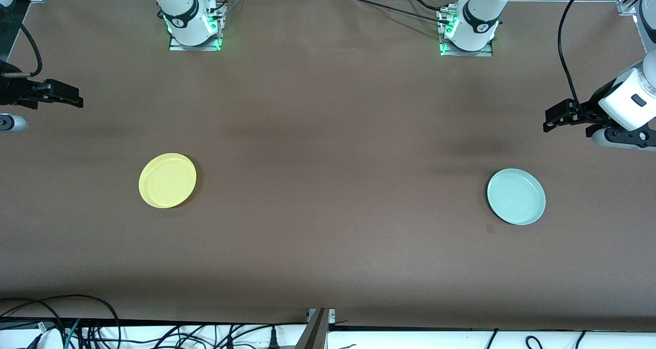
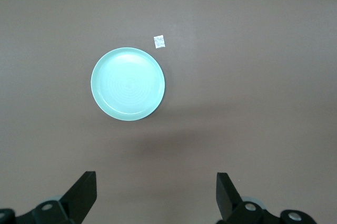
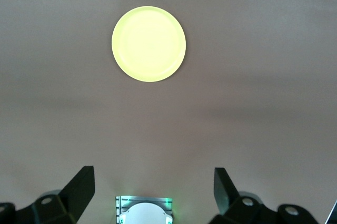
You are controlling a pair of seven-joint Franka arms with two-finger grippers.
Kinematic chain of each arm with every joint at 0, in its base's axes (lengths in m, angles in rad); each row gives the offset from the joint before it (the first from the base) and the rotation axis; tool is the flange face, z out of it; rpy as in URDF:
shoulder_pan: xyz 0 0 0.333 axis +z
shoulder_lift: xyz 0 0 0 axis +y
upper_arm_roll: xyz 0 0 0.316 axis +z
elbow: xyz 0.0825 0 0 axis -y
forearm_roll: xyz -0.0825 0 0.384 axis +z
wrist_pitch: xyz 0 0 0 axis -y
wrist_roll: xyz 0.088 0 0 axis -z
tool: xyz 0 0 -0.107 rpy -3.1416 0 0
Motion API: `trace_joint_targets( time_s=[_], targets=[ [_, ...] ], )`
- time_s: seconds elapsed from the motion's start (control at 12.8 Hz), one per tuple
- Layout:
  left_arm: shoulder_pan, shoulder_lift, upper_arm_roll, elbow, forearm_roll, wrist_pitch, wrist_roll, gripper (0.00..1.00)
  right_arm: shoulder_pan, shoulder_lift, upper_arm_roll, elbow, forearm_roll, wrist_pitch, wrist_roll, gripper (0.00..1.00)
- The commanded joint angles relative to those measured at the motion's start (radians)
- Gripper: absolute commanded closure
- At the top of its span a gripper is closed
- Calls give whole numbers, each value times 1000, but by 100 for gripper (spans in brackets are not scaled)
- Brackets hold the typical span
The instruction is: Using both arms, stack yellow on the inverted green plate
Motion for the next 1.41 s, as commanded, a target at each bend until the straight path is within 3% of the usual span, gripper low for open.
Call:
trace_joint_targets(
  time_s=[0.0,0.16,1.33],
  targets=[
    [6,-32,-4,-11,-26,-33,39,0,-8,5,5,15,9,-5,9,0],
    [9,-2,3,26,-55,-36,41,0,-8,5,5,15,9,-5,9,0],
    [8,8,-1,15,-44,-38,33,0,-8,5,5,15,9,-3,9,0]
  ],
)
